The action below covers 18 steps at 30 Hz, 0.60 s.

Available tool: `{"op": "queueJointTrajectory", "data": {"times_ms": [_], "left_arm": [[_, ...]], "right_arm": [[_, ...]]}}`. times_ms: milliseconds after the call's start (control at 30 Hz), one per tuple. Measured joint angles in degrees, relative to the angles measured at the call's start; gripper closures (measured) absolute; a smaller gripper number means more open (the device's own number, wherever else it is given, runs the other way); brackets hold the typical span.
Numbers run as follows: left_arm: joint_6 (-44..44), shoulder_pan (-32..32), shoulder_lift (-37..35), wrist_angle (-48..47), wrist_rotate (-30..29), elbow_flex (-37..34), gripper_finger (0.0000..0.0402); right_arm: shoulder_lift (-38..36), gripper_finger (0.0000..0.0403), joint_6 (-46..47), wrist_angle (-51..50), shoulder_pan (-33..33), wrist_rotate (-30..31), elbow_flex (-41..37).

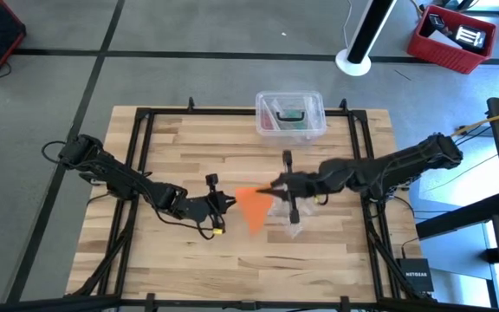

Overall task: Roll bandage
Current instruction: Roll the orange bandage

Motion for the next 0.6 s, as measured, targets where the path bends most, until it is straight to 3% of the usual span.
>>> {"op": "queueJointTrajectory", "data": {"times_ms": [100,233,433,600], "left_arm": [[-2.27,0.30,0.00,-0.20,-1.59,-0.02,0.0401],[-7.36,0.63,0.00,0.35,-8.29,0.00,0.0401],[-10.34,1.00,0.00,-0.68,-11.73,-0.01,0.0401],[-11.67,2.21,0.00,-0.55,-12.31,-0.02,0.0401]], "right_arm": [[1.06,0.0394,-0.48,-1.24,-1.55,-2.64,5.19],[3.09,0.0394,-0.74,-7.57,-0.59,-6.50,11.23],[4.35,0.0397,-1.23,-19.29,6.81,-7.53,18.15],[4.24,0.0400,0.53,-22.60,12.67,-7.12,22.37]]}}
